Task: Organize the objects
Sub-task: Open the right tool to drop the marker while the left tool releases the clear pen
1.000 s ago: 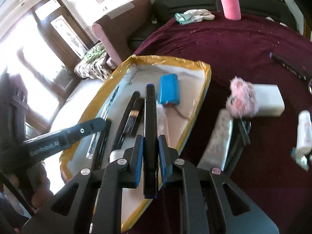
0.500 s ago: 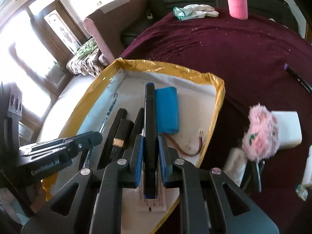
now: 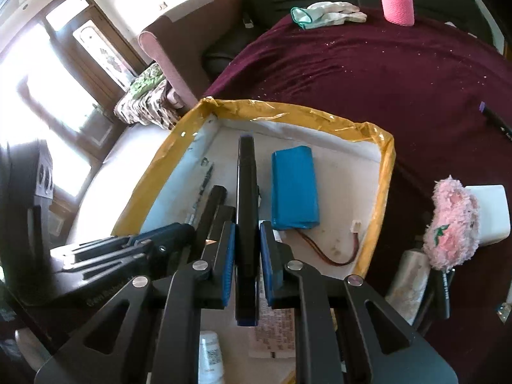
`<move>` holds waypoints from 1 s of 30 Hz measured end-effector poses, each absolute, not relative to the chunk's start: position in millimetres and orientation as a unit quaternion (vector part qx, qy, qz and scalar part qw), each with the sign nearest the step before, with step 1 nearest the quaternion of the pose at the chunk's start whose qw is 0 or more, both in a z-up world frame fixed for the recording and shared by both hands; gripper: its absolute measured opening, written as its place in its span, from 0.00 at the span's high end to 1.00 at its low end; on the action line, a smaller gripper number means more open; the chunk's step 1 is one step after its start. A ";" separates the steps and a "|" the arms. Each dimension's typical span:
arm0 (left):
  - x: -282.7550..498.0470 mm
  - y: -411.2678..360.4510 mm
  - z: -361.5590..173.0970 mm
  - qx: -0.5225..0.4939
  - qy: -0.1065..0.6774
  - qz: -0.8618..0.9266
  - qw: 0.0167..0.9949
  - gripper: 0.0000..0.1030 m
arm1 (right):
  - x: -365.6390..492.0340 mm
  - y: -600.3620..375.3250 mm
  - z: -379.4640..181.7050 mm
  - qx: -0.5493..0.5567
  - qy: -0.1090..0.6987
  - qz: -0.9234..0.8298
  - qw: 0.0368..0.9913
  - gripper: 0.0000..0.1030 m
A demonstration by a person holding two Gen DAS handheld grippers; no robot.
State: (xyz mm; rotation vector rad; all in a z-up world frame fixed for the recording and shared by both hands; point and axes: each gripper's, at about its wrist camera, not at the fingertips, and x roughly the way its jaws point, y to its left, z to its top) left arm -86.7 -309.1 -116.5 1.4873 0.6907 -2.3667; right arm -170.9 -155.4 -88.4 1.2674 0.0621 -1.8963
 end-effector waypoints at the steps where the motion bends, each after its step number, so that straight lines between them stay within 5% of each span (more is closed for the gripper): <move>1: -86.9 -309.1 -116.4 0.512 0.238 -0.815 0.131 0.94 | -169.8 -157.2 -87.3 0.502 0.029 -0.757 0.417 0.87; 20: -80.4 -306.4 -113.1 0.499 0.253 -0.820 0.120 0.92 | -177.9 -165.7 -94.8 0.531 0.015 -0.735 0.422 0.86; 22: -74.3 -303.5 -103.2 0.489 0.245 -0.827 0.132 0.85 | -178.6 -154.7 -87.9 0.524 0.003 -0.736 0.428 0.84; 24: -67.0 -295.7 -90.9 0.467 0.238 -0.841 0.130 0.61 | -175.0 -136.0 -77.0 0.511 -0.008 -0.742 0.434 0.72; 26: -57.1 -280.9 -75.9 0.440 0.241 -0.856 0.126 0.50 | -166.9 -109.2 -65.4 0.494 -0.022 -0.750 0.439 0.64; 30: -43.5 -237.6 -56.8 0.403 0.244 -0.879 0.080 0.43 | -147.0 -56.5 -51.4 0.470 -0.033 -0.760 0.448 0.64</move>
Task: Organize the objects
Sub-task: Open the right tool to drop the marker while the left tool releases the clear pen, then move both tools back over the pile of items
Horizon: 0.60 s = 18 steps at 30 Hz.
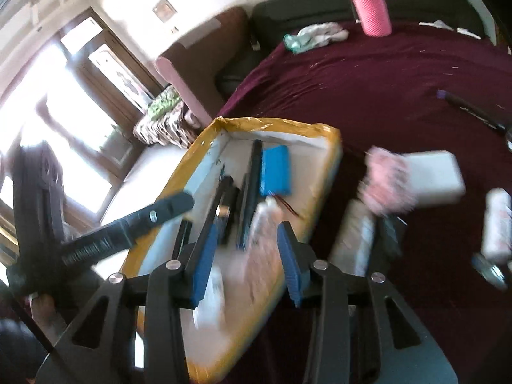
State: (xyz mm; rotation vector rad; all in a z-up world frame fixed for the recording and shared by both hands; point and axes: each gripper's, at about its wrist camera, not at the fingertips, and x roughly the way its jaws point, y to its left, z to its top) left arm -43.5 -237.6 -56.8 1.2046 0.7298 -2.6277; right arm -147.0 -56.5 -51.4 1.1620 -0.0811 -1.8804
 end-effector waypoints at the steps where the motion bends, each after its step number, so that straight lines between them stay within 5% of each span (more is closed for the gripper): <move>1: -41.5 -221.7 -54.6 0.400 0.243 -0.882 0.062 0.43 | -142.8 -42.6 -50.0 0.465 -0.033 -0.761 0.451 0.64; 18: -57.5 -90.7 -87.6 0.474 0.146 -0.869 0.001 0.44 | -146.5 106.1 -84.1 0.462 -0.024 -0.798 0.387 0.64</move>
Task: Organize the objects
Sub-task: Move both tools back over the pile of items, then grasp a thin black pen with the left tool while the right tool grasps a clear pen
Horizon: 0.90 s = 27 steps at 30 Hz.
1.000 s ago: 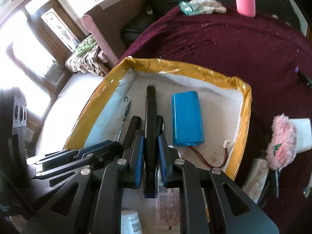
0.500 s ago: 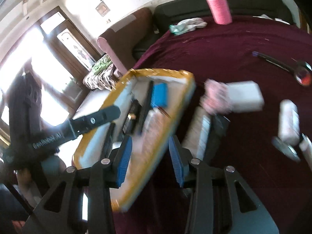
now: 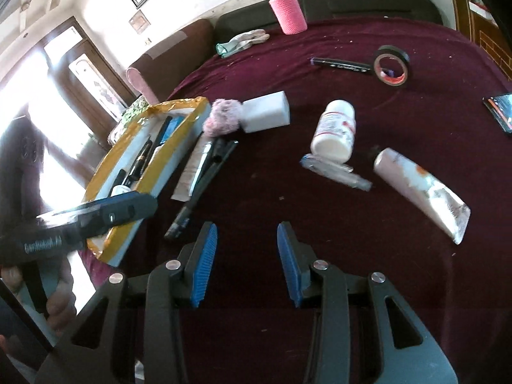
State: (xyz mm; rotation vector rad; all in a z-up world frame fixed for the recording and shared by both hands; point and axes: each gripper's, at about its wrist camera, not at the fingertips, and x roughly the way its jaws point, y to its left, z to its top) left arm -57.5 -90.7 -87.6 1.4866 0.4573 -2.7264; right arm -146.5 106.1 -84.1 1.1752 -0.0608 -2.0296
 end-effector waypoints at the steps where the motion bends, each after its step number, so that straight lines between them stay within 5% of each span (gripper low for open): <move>1: -59.4 -89.1 -89.6 0.476 0.143 -0.868 0.002 0.44 | -148.8 109.4 -83.7 0.460 -0.023 -0.800 0.383 0.64; 9: -72.1 -83.8 -105.7 0.495 0.135 -0.858 -0.003 0.62 | -184.2 114.5 -85.3 0.452 -0.004 -0.816 0.359 0.64; 27: -95.9 -80.9 -121.4 0.515 0.124 -0.848 -0.002 0.74 | -214.6 103.0 -103.8 0.477 0.027 -0.804 0.354 0.64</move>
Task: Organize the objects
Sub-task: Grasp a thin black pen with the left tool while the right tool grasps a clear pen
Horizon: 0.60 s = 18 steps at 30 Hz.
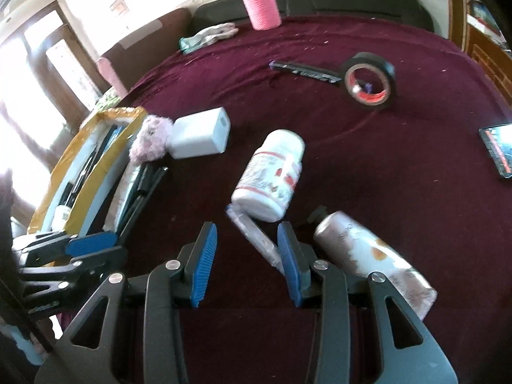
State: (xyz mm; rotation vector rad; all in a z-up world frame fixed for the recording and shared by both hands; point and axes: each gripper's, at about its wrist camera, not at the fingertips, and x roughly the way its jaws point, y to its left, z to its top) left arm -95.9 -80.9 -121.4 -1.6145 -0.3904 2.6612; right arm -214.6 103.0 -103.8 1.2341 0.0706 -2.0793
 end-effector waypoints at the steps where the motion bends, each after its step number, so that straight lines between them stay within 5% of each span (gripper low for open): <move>1: -97.6 -81.5 -120.7 -0.513 -0.124 0.849 0.002 0.74 | -213.6 102.0 -104.4 0.479 0.028 -0.802 0.357 0.64; 5: -106.5 -78.3 -121.6 -0.517 -0.114 0.849 -0.001 0.74 | -210.2 98.4 -103.8 0.475 0.039 -0.804 0.357 0.64; 9: -110.2 -75.8 -123.1 -0.518 -0.093 0.850 -0.018 0.93 | -206.0 94.2 -106.2 0.473 0.053 -0.808 0.348 0.69; 13: -103.8 -76.6 -124.0 -0.519 -0.096 0.849 -0.009 0.94 | -201.7 93.9 -106.2 0.471 0.061 -0.816 0.330 0.87; 18: -82.7 -74.1 -122.8 -0.528 -0.100 0.843 0.006 0.94 | -185.1 95.3 -106.7 0.480 0.052 -0.810 0.335 0.89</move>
